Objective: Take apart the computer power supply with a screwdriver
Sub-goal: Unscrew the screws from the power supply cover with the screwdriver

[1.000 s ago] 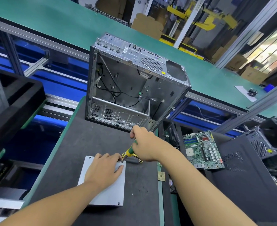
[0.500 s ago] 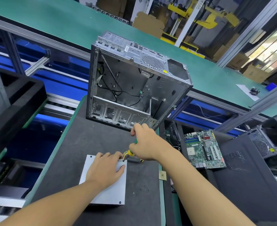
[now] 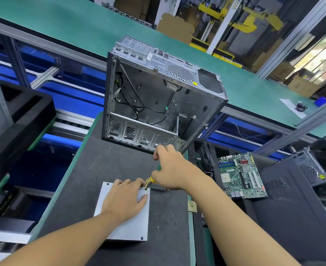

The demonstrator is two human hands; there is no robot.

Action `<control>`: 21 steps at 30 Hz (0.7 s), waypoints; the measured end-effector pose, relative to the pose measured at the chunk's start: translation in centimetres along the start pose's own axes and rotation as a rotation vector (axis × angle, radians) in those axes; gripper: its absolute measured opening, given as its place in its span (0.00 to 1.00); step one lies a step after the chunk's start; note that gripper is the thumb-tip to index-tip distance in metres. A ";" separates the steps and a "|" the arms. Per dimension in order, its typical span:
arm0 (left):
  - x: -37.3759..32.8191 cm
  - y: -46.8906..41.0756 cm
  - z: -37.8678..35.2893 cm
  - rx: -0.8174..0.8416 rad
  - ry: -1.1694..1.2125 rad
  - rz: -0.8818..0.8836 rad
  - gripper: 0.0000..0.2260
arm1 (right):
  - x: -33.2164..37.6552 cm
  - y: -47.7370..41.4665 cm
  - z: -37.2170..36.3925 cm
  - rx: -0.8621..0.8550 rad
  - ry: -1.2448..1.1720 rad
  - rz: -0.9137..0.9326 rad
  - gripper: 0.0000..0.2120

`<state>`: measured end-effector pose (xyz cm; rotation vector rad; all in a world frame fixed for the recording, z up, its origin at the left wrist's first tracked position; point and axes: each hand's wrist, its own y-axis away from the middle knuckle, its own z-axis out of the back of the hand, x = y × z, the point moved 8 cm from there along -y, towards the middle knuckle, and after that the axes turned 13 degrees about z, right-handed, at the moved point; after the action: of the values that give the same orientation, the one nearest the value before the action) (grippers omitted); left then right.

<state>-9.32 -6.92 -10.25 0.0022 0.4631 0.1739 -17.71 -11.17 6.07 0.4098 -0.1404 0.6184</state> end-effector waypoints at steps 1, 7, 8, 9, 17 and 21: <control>0.0 0.0 0.0 -0.003 0.008 0.000 0.13 | -0.2 0.1 0.1 -0.016 0.044 -0.032 0.14; 0.1 0.0 0.0 0.012 0.004 0.007 0.12 | 0.1 -0.1 0.3 -0.101 0.113 0.001 0.07; 0.1 0.0 0.0 0.016 0.004 0.006 0.12 | 0.2 -0.2 0.3 -0.082 0.091 0.015 0.07; 0.1 -0.1 0.0 0.020 0.005 0.004 0.12 | 0.3 -0.3 0.2 -0.055 0.064 0.027 0.09; 0.1 0.0 0.0 0.030 0.005 0.003 0.12 | -0.3 0.2 0.1 -0.061 0.098 -0.070 0.17; 0.2 -0.1 -0.1 0.035 0.016 0.005 0.13 | 0.5 -0.1 0.0 -0.058 0.008 0.008 0.07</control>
<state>-9.18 -6.97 -10.39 0.0366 0.4820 0.1710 -17.23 -11.01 6.12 0.3504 -0.1521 0.6226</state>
